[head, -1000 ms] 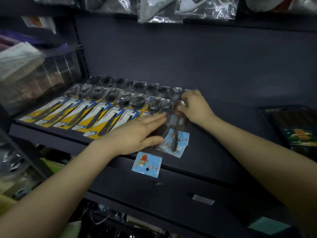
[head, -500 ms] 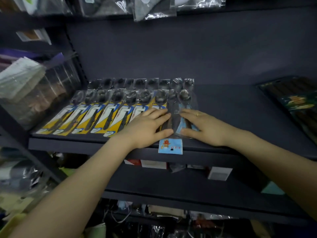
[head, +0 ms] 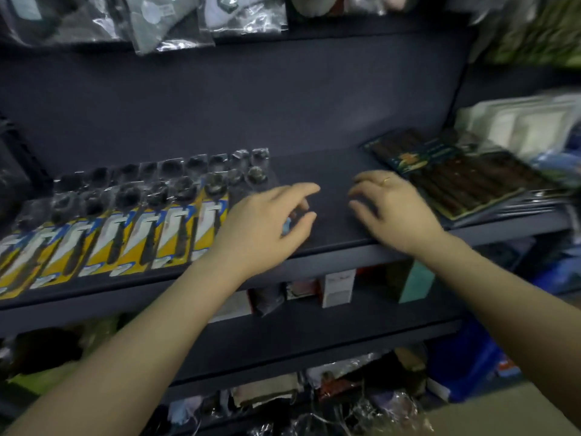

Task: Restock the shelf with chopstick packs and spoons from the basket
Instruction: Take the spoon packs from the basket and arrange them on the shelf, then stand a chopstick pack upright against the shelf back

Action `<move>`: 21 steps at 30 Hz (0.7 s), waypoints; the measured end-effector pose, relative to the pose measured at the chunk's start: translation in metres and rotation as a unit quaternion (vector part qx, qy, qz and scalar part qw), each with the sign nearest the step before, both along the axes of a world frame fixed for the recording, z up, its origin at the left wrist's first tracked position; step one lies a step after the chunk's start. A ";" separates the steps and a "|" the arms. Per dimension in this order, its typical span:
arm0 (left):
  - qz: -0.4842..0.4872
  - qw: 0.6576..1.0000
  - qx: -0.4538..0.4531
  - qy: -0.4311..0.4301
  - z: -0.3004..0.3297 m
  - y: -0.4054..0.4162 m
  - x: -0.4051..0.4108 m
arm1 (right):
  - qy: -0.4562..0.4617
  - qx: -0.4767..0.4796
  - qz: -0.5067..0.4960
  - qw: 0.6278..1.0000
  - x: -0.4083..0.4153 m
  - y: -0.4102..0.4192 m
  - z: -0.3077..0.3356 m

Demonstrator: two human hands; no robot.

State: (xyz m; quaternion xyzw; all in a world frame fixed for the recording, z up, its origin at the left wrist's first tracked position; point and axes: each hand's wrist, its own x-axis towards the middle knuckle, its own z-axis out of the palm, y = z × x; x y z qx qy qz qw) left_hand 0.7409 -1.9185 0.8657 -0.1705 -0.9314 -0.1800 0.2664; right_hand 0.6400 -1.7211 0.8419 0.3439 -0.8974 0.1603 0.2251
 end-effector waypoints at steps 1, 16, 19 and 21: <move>-0.017 0.999 0.046 -0.013 0.001 0.013 -0.004 | -0.013 -0.022 -0.056 0.998 -0.007 0.021 0.005; 0.070 0.941 0.215 -0.250 -0.002 0.150 -0.124 | -0.291 0.043 -0.220 0.930 -0.106 0.139 0.062; 0.080 0.924 0.200 -0.316 -0.008 0.170 -0.137 | -0.222 -0.009 -0.201 0.954 -0.121 0.146 0.058; 0.074 0.917 0.196 -0.339 -0.012 0.180 -0.139 | -0.211 0.029 -0.175 0.961 -0.127 0.146 0.054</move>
